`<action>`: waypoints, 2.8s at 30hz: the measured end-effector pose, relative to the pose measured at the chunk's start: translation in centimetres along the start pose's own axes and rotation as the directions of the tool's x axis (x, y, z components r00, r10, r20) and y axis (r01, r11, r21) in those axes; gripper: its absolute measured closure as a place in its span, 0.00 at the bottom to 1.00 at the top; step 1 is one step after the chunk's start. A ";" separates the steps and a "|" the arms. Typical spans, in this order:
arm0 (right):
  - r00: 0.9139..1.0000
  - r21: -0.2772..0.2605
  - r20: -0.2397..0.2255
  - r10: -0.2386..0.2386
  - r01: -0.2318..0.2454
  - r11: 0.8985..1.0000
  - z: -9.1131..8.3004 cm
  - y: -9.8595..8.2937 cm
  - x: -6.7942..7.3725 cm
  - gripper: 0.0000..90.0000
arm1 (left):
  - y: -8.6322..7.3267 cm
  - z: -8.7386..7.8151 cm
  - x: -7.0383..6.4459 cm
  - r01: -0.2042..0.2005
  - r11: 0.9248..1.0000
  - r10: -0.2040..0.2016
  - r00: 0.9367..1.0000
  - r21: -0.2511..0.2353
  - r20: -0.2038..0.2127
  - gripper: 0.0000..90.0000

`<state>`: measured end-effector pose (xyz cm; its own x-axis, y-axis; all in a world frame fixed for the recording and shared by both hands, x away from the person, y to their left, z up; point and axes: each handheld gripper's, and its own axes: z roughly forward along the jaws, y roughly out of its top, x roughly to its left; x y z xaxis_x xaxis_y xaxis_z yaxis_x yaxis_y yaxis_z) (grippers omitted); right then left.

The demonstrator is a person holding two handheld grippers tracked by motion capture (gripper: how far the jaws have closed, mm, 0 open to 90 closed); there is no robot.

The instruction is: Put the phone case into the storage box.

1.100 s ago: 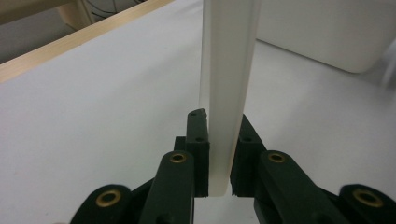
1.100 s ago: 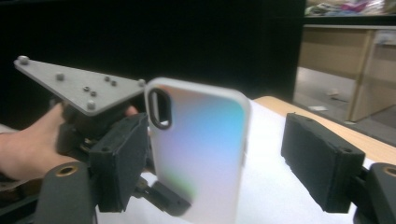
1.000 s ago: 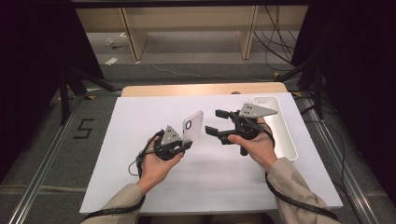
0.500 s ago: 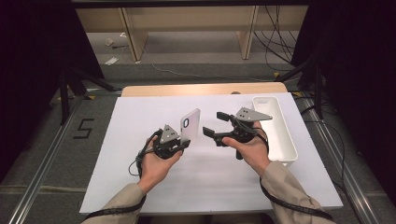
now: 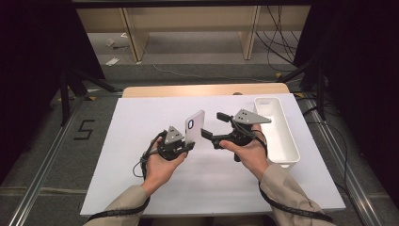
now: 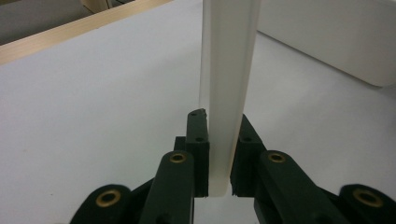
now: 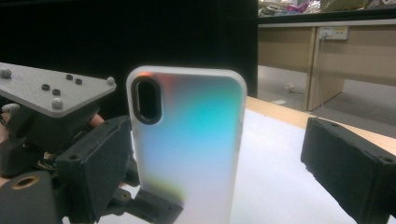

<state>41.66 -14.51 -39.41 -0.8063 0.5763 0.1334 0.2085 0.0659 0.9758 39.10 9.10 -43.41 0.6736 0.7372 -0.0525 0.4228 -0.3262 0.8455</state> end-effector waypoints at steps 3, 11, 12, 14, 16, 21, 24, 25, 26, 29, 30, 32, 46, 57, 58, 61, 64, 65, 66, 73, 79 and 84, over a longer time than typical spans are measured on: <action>1.000 -0.006 0.005 0.001 -0.001 1.000 0.1 0.1 0.3 0.10 | 0.1 0.2 -0.2 0.003 1.000 -0.003 1.000 -0.004 0.004 0.89; 1.000 -0.016 0.013 0.021 -0.020 1.000 0.4 0.1 0.6 0.09 | 0.2 0.6 -0.8 -0.008 1.000 0.008 1.000 0.004 0.020 0.89; 1.000 -0.020 0.015 0.024 -0.024 1.000 0.4 0.1 0.6 0.08 | 0.2 0.6 -0.8 -0.011 1.000 0.011 1.000 0.004 0.020 0.89; 0.999 -0.022 0.019 0.030 -0.029 0.999 0.5 0.1 0.6 0.08 | 0.2 0.7 -1.0 -0.014 1.000 0.014 1.000 0.005 0.023 0.89; 0.999 -0.022 0.021 0.035 -0.034 0.999 0.7 0.1 0.7 0.08 | 0.3 0.8 -1.1 -0.013 1.000 0.013 1.000 0.005 0.026 0.89; 0.999 -0.025 0.023 0.035 -0.035 0.999 1.0 0.1 0.9 0.08 | 0.3 1.1 -1.5 -0.021 1.000 0.021 0.999 0.007 0.032 0.89; 0.998 -0.025 0.029 0.047 -0.046 0.999 1.2 0.0 1.0 0.08 | 0.3 1.1 -1.7 -0.027 1.000 0.027 0.999 0.006 0.033 0.89; 0.998 -0.027 0.030 0.051 -0.050 0.998 1.2 0.0 1.0 0.09 | 0.4 1.1 -1.7 -0.028 1.000 0.028 0.999 0.005 0.034 0.89; 0.998 -0.030 0.033 0.051 -0.050 0.998 1.3 0.0 1.0 0.09 | 0.4 1.2 -1.7 -0.029 1.000 0.029 0.999 0.006 0.033 0.89; 0.998 -0.037 0.042 0.054 -0.053 0.998 1.4 0.0 1.0 0.10 | 0.4 1.2 -1.8 -0.033 0.999 0.033 0.999 0.011 0.036 0.89; 0.998 -0.038 0.042 0.056 -0.054 0.998 1.4 0.0 1.0 0.11 | 0.3 1.2 -1.9 -0.034 0.999 0.034 0.999 0.012 0.036 0.89; 0.998 -0.034 0.043 0.054 -0.053 0.998 1.4 0.0 1.1 0.13 | 0.3 1.3 -1.9 -0.035 0.999 0.034 0.999 0.012 0.035 0.89; 0.998 -0.048 0.051 0.039 -0.036 0.998 1.6 0.0 1.3 0.20 | 0.4 1.2 -2.0 -0.039 0.999 0.039 0.999 0.006 0.035 0.89; 0.998 -0.053 0.050 0.037 -0.034 0.998 1.4 0.2 1.3 0.20 | 0.5 1.1 -1.8 -0.045 0.999 0.046 0.998 -0.010 0.052 0.89; 0.998 -0.052 0.049 0.039 -0.037 0.998 1.4 0.2 1.3 0.20 | 0.6 1.1 -1.7 -0.047 0.999 0.047 0.997 -0.007 0.058 0.88; 0.998 -0.056 0.052 0.032 -0.029 0.998 1.3 0.3 1.2 0.20 | 0.6 1.1 -1.5 -0.057 0.998 0.059 0.994 -0.017 0.088 0.78; 0.998 -0.058 0.056 0.028 -0.024 0.998 1.2 0.4 1.1 0.20 | 0.6 1.2 -1.3 -0.099 0.995 0.102 0.989 -0.032 0.107 0.57; 0.998 -0.057 0.057 0.027 -0.023 0.998 1.1 0.4 1.0 0.20 | 0.5 1.1 -1.3 -0.115 0.993 0.118 0.988 -0.030 0.098 0.49; 0.998 -0.057 0.058 0.030 -0.027 0.998 1.0 0.5 1.0 0.20 | 0.5 1.1 -1.2 -0.121 0.992 0.123 0.988 -0.028 0.089 0.41; 0.997 -0.067 0.070 0.024 -0.019 0.998 0.4 0.8 0.5 0.20 | 0.6 0.0 -0.5 -0.139 0.989 0.144 0.985 -0.050 0.094 0.06; 0.996 -0.076 0.081 0.026 -0.020 0.997 0.0 0.9 0.2 0.20 | 0.4 -1.2 0.3 -0.141 0.986 0.150 0.983 -0.092 0.104 0.00; 0.996 -0.076 0.090 0.028 -0.022 0.997 -0.3 1.1 0.0 0.20 | 0.1 -2.0 0.8 -0.140 0.985 0.151 0.984 -0.105 0.099 0.00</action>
<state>41.73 -14.64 -38.33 -0.7470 0.6488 0.1449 0.1830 -0.0089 0.9831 38.42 10.83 -42.26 0.7863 0.6174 0.0230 0.2585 -0.3625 0.8954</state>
